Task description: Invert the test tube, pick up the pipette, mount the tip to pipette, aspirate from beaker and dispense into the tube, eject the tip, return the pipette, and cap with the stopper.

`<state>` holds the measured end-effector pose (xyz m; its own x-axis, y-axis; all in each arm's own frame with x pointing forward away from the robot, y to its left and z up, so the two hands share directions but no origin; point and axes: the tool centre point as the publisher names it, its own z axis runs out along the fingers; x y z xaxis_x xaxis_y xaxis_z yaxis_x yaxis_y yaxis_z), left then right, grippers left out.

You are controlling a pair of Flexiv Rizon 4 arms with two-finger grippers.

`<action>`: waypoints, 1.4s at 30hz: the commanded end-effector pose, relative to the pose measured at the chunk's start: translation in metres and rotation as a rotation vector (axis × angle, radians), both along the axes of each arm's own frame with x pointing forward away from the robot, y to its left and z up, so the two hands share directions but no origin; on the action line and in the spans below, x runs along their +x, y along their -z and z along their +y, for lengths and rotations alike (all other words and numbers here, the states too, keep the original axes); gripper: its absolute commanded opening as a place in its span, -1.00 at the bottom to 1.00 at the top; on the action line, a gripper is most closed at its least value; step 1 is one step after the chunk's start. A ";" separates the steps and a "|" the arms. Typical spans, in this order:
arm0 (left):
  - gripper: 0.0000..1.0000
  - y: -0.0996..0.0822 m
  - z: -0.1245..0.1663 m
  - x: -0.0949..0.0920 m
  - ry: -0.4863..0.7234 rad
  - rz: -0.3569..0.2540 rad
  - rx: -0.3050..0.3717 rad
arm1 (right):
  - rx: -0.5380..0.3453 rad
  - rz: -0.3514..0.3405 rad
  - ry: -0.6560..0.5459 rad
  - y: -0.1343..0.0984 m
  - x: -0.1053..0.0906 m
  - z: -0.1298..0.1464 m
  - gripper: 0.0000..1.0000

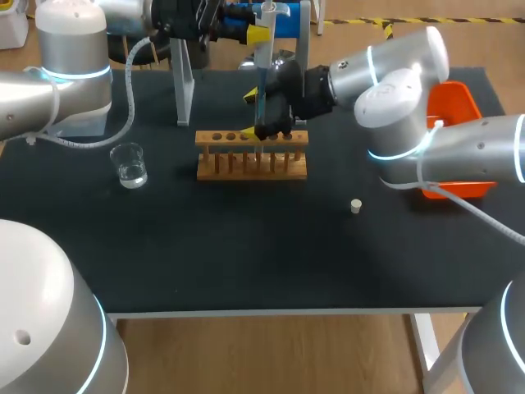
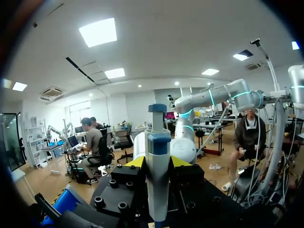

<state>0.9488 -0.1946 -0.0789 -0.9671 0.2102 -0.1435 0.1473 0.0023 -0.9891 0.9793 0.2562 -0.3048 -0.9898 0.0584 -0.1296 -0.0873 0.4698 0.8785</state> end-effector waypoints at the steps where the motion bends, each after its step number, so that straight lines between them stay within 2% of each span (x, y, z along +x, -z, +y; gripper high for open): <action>1: -1.00 -0.001 0.001 0.000 0.000 0.000 0.002 | -0.001 -0.001 -0.001 0.002 0.004 0.002 1.00; 20: -1.00 -0.001 0.001 0.000 0.000 0.000 0.002 | -0.010 0.026 -0.016 0.005 -0.002 0.005 1.00; 42: -1.00 -0.003 0.000 -0.001 -0.003 0.000 0.006 | -0.010 0.026 -0.016 0.005 -0.002 0.005 1.00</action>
